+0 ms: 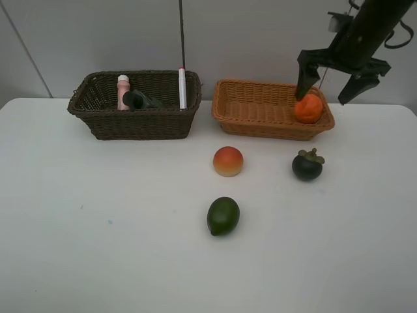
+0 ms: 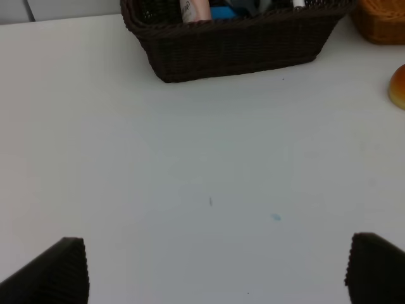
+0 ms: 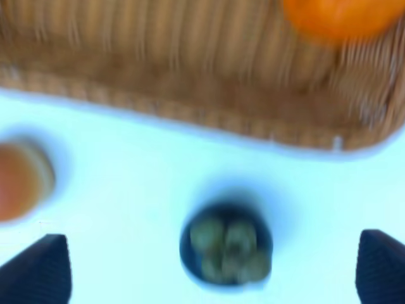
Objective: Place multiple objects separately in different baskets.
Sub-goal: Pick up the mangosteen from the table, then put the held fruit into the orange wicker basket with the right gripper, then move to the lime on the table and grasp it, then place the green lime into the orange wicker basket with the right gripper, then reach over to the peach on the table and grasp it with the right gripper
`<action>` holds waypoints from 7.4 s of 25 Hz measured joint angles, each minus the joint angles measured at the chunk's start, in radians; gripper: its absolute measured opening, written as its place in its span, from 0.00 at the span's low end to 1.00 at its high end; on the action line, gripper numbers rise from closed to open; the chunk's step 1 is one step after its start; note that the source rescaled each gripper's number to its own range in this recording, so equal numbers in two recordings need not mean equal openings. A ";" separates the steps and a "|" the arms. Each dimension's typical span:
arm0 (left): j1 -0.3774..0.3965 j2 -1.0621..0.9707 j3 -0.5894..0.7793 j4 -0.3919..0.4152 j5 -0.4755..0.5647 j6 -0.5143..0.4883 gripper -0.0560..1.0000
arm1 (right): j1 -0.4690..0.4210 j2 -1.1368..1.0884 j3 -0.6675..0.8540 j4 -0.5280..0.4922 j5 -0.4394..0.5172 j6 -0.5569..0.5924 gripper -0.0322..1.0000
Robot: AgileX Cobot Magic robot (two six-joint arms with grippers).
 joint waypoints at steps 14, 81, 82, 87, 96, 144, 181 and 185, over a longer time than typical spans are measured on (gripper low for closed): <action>0.000 0.000 0.000 0.000 0.000 0.000 1.00 | 0.012 -0.061 0.401 0.021 -0.330 -0.056 1.00; 0.000 0.000 0.000 0.000 0.000 0.000 1.00 | 0.020 0.180 -0.308 0.024 -0.019 0.007 1.00; 0.000 0.000 0.000 0.000 0.000 0.000 1.00 | 0.028 0.165 -0.303 0.024 -0.014 0.015 1.00; 0.000 0.000 0.000 0.000 0.000 0.000 1.00 | 0.131 0.053 -0.136 0.022 -0.003 0.038 1.00; 0.000 0.000 0.000 0.000 0.000 0.000 1.00 | 0.431 -0.098 0.273 -0.010 -0.052 0.106 1.00; 0.000 0.000 0.000 0.000 0.000 0.000 1.00 | 0.661 0.109 0.471 -0.011 -0.451 0.172 0.11; 0.000 0.000 0.000 0.000 0.000 0.000 1.00 | 0.059 0.243 -0.198 -0.003 -0.254 0.007 1.00; 0.000 0.000 0.000 0.000 0.000 0.000 1.00 | 0.062 0.187 -0.198 0.057 -0.080 0.021 1.00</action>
